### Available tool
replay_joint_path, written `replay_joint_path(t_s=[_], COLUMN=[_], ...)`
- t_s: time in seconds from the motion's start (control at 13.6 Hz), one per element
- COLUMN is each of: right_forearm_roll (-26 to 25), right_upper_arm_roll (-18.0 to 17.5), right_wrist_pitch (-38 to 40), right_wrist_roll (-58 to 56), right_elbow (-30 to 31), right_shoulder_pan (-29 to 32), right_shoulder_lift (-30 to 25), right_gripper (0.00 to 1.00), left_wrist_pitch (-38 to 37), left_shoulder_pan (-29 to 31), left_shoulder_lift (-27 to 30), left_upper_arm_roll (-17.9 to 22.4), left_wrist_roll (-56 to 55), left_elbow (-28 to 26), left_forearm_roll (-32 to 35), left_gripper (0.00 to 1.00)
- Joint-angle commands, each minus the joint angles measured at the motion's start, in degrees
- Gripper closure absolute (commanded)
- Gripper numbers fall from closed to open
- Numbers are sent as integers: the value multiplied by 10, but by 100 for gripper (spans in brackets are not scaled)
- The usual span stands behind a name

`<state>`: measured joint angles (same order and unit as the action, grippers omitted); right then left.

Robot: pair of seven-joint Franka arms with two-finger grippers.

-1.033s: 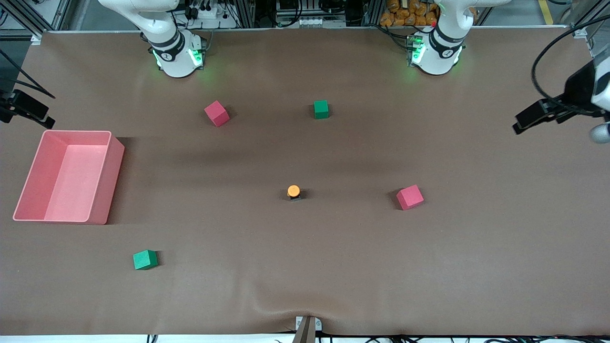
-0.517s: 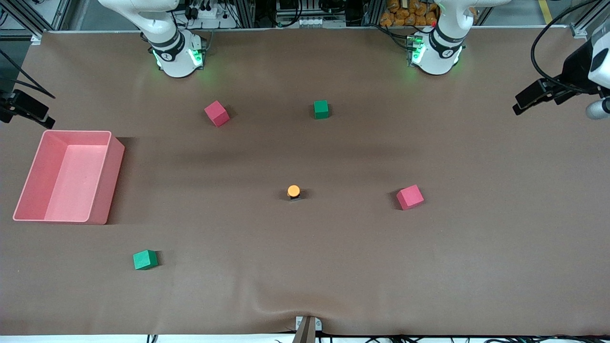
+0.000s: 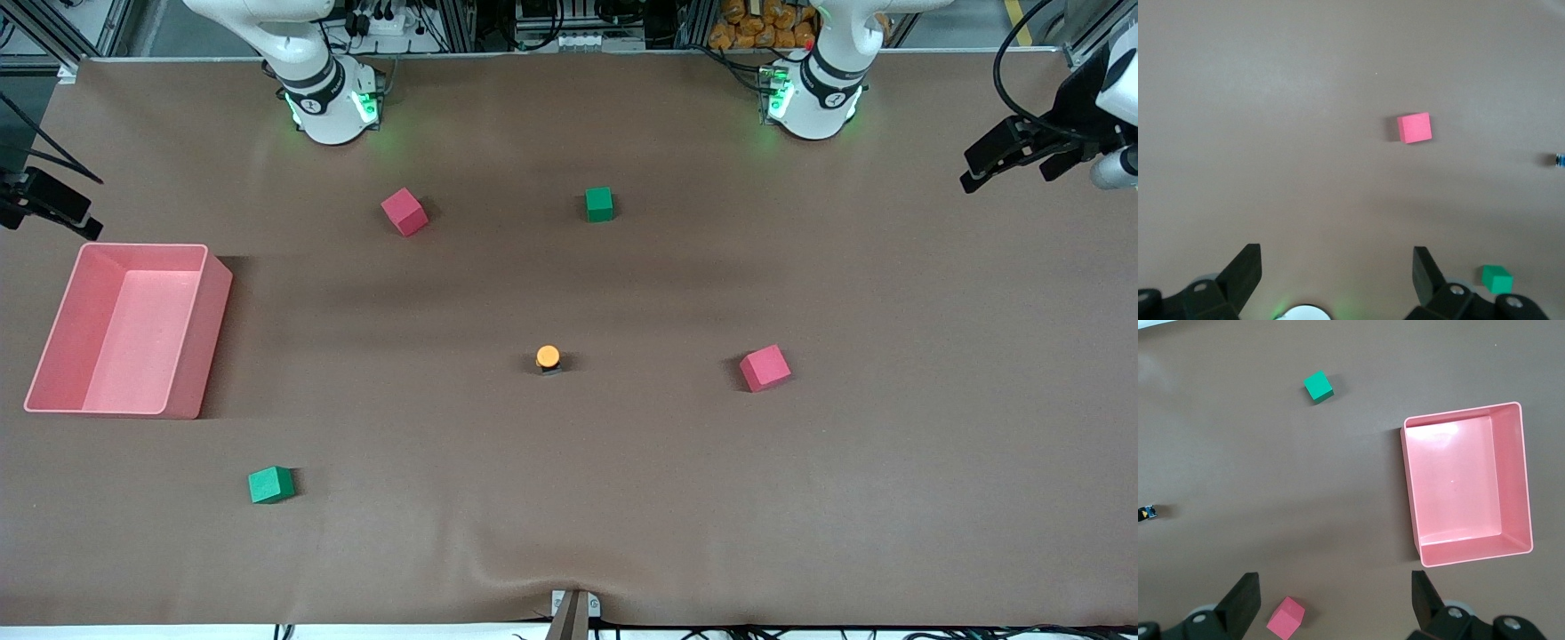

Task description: Place and upright button with both arms

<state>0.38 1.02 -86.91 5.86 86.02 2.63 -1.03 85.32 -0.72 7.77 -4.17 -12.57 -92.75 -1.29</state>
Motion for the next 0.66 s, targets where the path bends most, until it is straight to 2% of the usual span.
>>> replay_joint_path(t_s=[0.0,0.15,0.59], right_forearm_roll=[-4,-4,-4], right_upper_arm_roll=[-3,-3,-4], right_wrist_pitch=[9,9,8], right_wrist_roll=[-5,-5,-6], right_elbow=[-14,-14,-13], right_shoulder_pan=[4,4,4], right_shoulder_lift=[6,6,6], right_gripper=[0,0,0], left_wrist_pitch=[6,5,-8], left_shoulder_pan=[4,1,-1], left_shoulder_lift=[13,13,10], left_upper_arm_roll=[0,-4,-6], left_wrist_roll=[27,29,33], left_elbow=[-12,-9,0], left_forearm_roll=[4,34,38], left_gripper=[0,0,0])
